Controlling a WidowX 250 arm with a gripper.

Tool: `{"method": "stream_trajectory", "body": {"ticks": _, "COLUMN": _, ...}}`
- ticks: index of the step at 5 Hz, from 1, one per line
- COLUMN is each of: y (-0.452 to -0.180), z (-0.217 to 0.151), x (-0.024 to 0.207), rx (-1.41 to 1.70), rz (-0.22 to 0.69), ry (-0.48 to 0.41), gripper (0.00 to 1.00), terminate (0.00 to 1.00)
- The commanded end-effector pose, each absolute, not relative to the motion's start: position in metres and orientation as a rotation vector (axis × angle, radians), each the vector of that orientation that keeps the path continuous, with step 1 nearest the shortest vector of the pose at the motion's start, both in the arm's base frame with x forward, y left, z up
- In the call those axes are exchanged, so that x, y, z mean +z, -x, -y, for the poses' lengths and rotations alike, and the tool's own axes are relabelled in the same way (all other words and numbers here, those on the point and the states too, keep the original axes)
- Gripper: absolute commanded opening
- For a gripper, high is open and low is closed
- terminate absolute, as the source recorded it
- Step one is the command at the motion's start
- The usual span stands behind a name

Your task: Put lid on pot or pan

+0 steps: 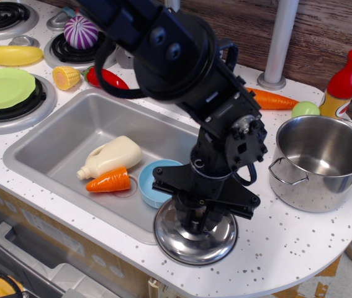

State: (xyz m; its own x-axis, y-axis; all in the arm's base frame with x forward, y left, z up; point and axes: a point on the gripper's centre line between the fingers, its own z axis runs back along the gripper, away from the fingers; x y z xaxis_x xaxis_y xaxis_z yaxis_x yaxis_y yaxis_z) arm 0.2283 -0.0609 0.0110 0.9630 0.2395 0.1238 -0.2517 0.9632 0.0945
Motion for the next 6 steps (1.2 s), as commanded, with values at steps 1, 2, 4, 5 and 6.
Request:
{"method": "stream_trajectory", "body": {"ticks": 1, "y": -0.232, "z": 0.054, "x": 0.057, "rx": 0.221, "rz": 0.03, "ry": -0.091, "gripper": 0.0, "terminate": 0.0}}
{"method": "stream_trajectory", "body": {"ticks": 2, "y": -0.237, "z": 0.052, "x": 0.093, "rx": 0.219, "rz": 0.05, "ry": -0.154, "gripper": 0.0, "terminate": 0.0}}
{"method": "stream_trajectory", "body": {"ticks": 4, "y": -0.284, "z": 0.091, "x": 0.15, "rx": 0.215, "rz": 0.157, "ry": -0.157, "gripper": 0.0, "terminate": 0.0}}
{"method": "stream_trajectory", "body": {"ticks": 5, "y": -0.317, "z": 0.112, "x": 0.161, "rx": 0.235, "rz": 0.171, "ry": -0.147, "gripper": 0.0, "terminate": 0.0}}
{"method": "stream_trajectory", "body": {"ticks": 6, "y": -0.334, "z": 0.132, "x": 0.154, "rx": 0.248, "rz": 0.188, "ry": -0.155, "gripper": 0.0, "terminate": 0.0}}
